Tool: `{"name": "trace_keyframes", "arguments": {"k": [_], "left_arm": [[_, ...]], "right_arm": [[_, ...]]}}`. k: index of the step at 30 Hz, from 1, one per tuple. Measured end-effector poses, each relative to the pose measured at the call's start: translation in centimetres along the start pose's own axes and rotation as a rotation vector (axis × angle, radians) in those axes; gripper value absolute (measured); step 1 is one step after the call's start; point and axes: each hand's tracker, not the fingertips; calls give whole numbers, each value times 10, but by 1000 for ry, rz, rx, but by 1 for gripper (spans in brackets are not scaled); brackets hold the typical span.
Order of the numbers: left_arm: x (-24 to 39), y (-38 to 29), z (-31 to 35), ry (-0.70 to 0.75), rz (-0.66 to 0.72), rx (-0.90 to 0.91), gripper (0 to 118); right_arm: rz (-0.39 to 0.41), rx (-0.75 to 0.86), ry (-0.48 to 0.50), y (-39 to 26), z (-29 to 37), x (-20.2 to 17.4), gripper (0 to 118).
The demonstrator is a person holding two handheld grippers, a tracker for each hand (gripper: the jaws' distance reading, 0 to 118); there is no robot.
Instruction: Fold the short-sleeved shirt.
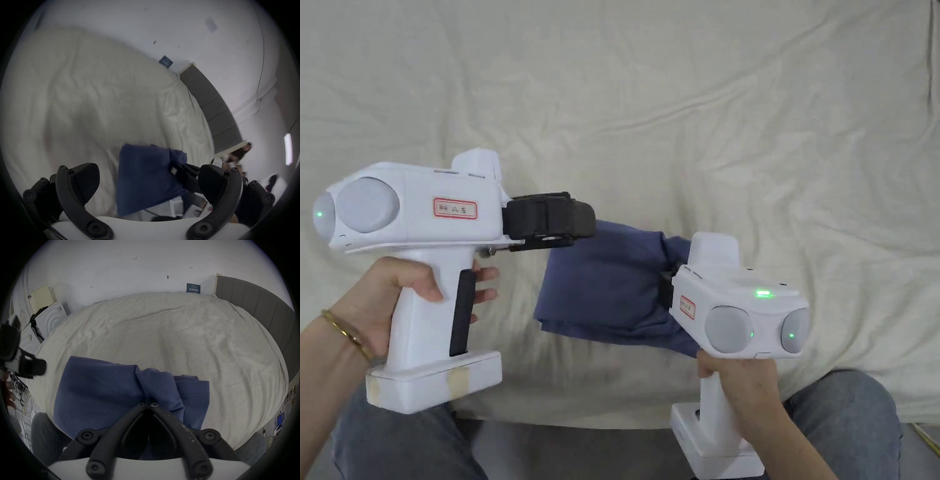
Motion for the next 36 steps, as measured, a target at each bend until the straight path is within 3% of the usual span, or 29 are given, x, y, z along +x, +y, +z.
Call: {"name": "trace_keyframes", "arguments": {"k": [6, 10, 15, 19, 20, 21, 22, 23, 24, 25, 26, 27, 31, 36], "left_arm": [[-51, -5, -28, -43, 135, -7, 118], [-70, -12, -37, -307, 252, -33, 118], [-65, -16, -62, -449, 222, -168, 118], [-50, -8, -82, -444, 185, -241, 117], [-46, -5, -85, -417, 187, -253, 106], [-44, -3, -83, -372, 185, -257, 80], [-42, -3, -79, -318, 162, -224, 80], [-42, -1, -75, -208, 117, -194, 70], [-41, -3, -77, -73, 82, -196, 27], [-44, -5, -80, -69, 106, -232, 22], [-45, -5, -78, -166, 202, -209, 22], [-44, -3, -76, -151, 235, -209, 22], [-13, 8, -66, 5, 126, -230, 22], [-12, 30, -9, 162, 16, -187, 22]], "right_arm": [[-10, -8, 7, 2, -3, 2, 2], [-21, -15, 29, 3, -4, 7, 2], [-53, -24, 50, 4, -5, 11, 2], [-59, -35, 61, 6, -7, 13, 2], [-58, -39, 65, 7, -7, 14, 2], [-59, -43, 72, 8, -7, 15, 2], [-57, -47, 81, 9, -7, 17, 2], [-56, -52, 90, 10, -8, 20, 2], [-56, -57, 100, 11, -8, 21, 2], [-62, -65, 172, 13, -8, 23, 2], [-58, -73, 126, 15, -9, 23, 2], [-48, -74, 128, 18, -8, 21, 2], [12, -96, 142, 31, 2, 19, 2], [-63, 111, 291, 63, 59, 21, 2]]}}
